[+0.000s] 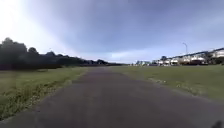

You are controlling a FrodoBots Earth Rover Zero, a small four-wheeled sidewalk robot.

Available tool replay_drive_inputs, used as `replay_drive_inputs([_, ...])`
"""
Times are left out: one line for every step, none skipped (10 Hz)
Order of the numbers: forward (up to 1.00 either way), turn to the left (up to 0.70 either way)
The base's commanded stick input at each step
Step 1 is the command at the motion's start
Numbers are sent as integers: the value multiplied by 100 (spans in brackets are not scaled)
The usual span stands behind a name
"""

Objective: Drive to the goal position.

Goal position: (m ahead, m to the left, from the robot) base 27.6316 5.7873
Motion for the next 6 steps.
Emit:
replay_drive_inputs([100, 0])
replay_drive_inputs([100, 0])
replay_drive_inputs([100, 0])
replay_drive_inputs([100, 0])
replay_drive_inputs([100, 0])
replay_drive_inputs([100, 0])
